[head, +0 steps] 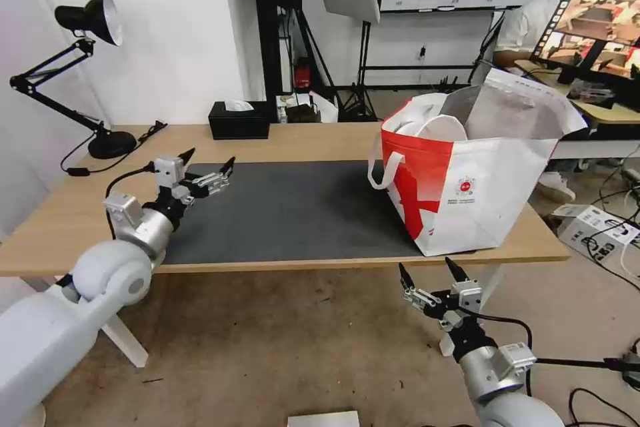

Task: Pick up the trash from the table and place it into the takeout bag.

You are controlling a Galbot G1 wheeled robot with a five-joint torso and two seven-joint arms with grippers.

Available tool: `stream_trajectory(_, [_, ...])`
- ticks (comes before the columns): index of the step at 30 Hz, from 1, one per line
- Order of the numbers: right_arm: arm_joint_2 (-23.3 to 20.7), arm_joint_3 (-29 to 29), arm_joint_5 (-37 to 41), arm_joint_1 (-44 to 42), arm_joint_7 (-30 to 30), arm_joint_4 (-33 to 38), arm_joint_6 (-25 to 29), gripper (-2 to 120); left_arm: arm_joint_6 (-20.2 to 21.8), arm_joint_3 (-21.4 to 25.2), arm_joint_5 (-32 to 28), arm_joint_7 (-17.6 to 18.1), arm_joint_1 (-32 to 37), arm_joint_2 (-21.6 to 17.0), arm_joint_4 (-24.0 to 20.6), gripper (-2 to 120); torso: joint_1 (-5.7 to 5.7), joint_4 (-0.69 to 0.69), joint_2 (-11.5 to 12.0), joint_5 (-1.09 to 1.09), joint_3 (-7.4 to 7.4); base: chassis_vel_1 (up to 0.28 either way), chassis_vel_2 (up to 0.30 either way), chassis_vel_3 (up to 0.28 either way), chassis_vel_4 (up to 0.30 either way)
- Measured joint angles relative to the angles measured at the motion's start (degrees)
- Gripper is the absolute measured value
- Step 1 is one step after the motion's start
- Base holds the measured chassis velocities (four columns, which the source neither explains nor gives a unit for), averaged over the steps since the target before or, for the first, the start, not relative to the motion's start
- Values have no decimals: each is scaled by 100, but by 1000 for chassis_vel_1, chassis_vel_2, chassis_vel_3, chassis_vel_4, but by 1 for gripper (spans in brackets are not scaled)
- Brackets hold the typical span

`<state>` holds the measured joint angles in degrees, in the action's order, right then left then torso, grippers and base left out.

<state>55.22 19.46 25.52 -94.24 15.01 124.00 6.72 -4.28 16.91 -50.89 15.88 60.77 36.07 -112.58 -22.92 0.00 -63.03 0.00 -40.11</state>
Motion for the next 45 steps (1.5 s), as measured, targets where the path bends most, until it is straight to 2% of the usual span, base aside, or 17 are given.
stream_trajectory(2, [0,0,0,0,0,0,0,100,-3,611,322,394,683,370,-200,100,0,-1,0,1,1,0,0,0,0])
stream_trajectory(3, [0,0,0,0,0,0,0,100,-3,611,322,394,683,370,-200,100,0,-1,0,1,1,0,0,0,0])
stream_trajectory(4, [0,1,0,0,1,0,0,100,-39,922,603,531,1168,633,-298,100,0,-1,0,0,0,0,0,0,0])
stream_trajectory(6, [0,0,0,0,0,0,0,100,-63,1018,718,575,1356,736,-331,100,0,-1,0,0,0,0,0,0,0])
stream_trajectory(8, [0,0,0,0,0,0,0,100,-275,1351,1300,771,2085,1254,-439,100,0,1,0,-2,1,0,0,0,0])
stream_trajectory(10, [0,0,0,0,0,0,0,100,-316,1409,1407,790,2223,1359,-455,100,1,1,0,-1,1,0,0,0,0])
stream_trajectory(11, [0,0,0,0,0,0,0,100,-385,1569,1682,795,2603,1629,-499,100,1,0,0,-1,1,0,0,0,0])
stream_trajectory(13, [0,0,0,0,0,0,0,100,-475,1676,1912,743,2933,1883,-510,100,0,1,0,1,1,0,0,0,0])
stream_trajectory(14, [0,0,0,0,0,0,0,100,-475,1676,1912,743,2933,1883,-510,100,0,1,0,1,1,0,0,0,0])
stream_trajectory(18, [0,0,0,0,0,0,0,100,-697,1804,2317,466,3578,2479,-562,100,0,1,0,0,1,0,0,0,0])
stream_trajectory(26, [0,0,0,0,0,0,0,100,-699,1695,2634,68,4081,2860,-737,100,1,0,0,0,0,0,0,0,0])
stream_trajectory(38, [0,0,0,0,0,0,0,100,-745,1648,2626,-296,4104,2886,-753,100,0,0,0,0,0,0,0,0,0])
stream_trajectory(45, [0,0,0,0,0,0,0,100,-839,1589,2662,-329,4022,2851,-725,100,0,0,0,-1,0,0,0,0,0])
